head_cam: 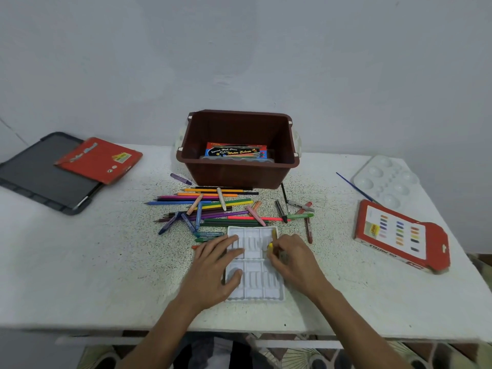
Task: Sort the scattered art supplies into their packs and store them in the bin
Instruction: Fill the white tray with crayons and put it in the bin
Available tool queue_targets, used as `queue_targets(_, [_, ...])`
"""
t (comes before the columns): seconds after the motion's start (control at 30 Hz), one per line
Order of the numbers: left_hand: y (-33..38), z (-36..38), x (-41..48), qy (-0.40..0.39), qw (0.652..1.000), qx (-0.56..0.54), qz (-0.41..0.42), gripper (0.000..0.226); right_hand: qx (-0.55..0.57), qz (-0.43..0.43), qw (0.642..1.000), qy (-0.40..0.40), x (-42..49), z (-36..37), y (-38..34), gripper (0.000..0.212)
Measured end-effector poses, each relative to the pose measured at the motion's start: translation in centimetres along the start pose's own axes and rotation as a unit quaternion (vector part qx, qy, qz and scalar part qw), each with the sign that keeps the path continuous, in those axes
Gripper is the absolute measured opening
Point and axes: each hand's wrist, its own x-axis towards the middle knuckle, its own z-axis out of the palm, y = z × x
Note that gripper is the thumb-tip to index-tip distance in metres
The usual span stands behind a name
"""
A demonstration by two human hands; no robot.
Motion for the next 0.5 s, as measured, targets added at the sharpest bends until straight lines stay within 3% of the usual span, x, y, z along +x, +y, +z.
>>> queue_targets(0.3, [0.09,-0.03,0.00,-0.001,1.000,0.004,-0.001,0.041,-0.001,0.008,1.000,-0.009,0.03,0.34,0.24,0.014])
queue_targets(0.43, [0.03,0.02,0.05,0.001,1.000,0.005,-0.001,0.040,0.046,0.058,0.997,0.004,0.48,-0.08,0.22,0.008])
queue_targets(0.5, [0.00,0.01,0.03,0.002,1.000,0.004,0.000,0.040,0.069,0.074,0.995,0.007,0.75,-0.35,0.09,0.015])
